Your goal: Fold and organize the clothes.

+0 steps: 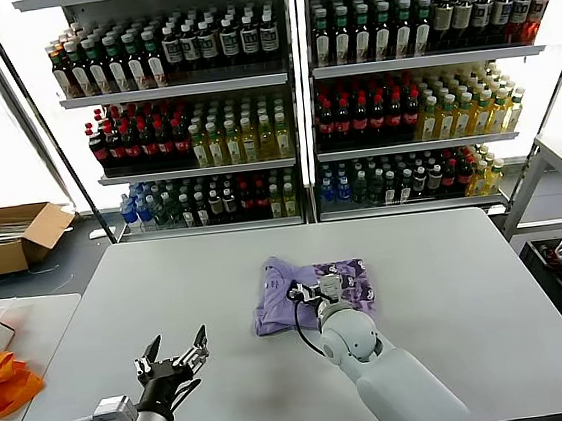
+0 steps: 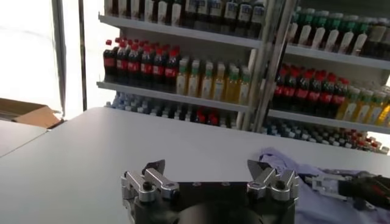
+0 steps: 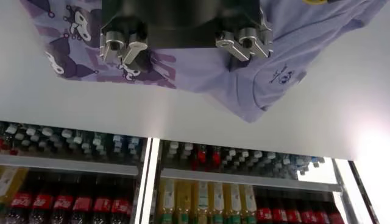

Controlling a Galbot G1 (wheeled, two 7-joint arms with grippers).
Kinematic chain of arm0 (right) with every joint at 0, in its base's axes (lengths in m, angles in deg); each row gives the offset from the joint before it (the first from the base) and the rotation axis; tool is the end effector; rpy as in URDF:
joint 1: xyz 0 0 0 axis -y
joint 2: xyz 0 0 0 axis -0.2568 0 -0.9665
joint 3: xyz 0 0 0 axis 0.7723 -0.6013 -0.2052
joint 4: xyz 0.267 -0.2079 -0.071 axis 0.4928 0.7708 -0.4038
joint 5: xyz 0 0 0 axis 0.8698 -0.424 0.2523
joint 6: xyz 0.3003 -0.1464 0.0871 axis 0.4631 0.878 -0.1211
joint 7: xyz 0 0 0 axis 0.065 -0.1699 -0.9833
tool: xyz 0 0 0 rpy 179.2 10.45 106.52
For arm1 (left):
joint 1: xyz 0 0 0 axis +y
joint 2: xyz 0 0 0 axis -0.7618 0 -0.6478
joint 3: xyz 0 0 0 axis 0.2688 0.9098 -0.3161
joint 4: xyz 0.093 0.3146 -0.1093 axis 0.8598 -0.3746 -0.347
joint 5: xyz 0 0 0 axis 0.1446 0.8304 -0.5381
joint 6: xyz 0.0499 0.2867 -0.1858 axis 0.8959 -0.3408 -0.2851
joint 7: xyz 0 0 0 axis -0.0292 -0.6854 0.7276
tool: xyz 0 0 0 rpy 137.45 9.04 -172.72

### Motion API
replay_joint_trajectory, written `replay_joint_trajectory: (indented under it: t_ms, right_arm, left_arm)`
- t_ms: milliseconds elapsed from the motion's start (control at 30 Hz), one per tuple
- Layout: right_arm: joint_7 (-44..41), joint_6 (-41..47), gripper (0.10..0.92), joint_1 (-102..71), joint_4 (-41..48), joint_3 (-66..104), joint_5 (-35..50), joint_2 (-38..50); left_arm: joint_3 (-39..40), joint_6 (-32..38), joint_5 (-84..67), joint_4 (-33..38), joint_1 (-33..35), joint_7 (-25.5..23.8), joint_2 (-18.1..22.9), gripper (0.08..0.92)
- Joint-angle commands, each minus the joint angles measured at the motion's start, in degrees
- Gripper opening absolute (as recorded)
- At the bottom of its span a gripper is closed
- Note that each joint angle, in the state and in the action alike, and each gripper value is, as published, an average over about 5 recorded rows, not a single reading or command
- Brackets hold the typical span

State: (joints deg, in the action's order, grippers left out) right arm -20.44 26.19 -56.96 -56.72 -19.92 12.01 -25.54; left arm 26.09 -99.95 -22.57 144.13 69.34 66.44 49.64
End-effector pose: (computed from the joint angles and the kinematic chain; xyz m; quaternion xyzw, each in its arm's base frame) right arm 0.3931 0.1209 -0.2959 0.0929 -0.9610 0.0502 0.2554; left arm 0.1747 0.0325 -0.2399 -0.0013 -0.9832 0.0787 0.1644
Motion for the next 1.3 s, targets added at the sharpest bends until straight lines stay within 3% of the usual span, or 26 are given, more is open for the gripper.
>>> replay_joint_trajectory:
  t_ms: [33,367,600,800,1300]
  right_arm:
    - [-0.15,-0.69,0.823,-0.65,-4.51,2.54,-0.26,-0.29]
    - [-2.73,-3.44,0.823,-7.47,-24.3,12.72,-2.41,9.91]
    - [-6.74,-9.25,0.823,-24.0,-28.81,23.07,-7.95,22.73]
    - [-8.35,-17.07,0.823,-31.24,-27.02,28.87,-16.26,20.76]
    - [-6.36,-14.47,0.823,-31.39,-29.05,28.37,-13.9,16.16]
  left_arm:
    - [0.12,0.05,0.1,-0.23,0.26,-0.24,0.1,0.823]
    - [-0.05,4.46,4.03,1.15,0.86,-1.37,2.05,0.823]
    - [0.85,8.62,5.72,0.1,-0.24,-1.43,3.11,0.823]
    - [3.69,10.52,9.82,-3.26,-2.05,-1.49,3.62,0.823]
    - [1.72,11.62,9.94,-3.27,-2.16,-1.04,1.18,0.822]
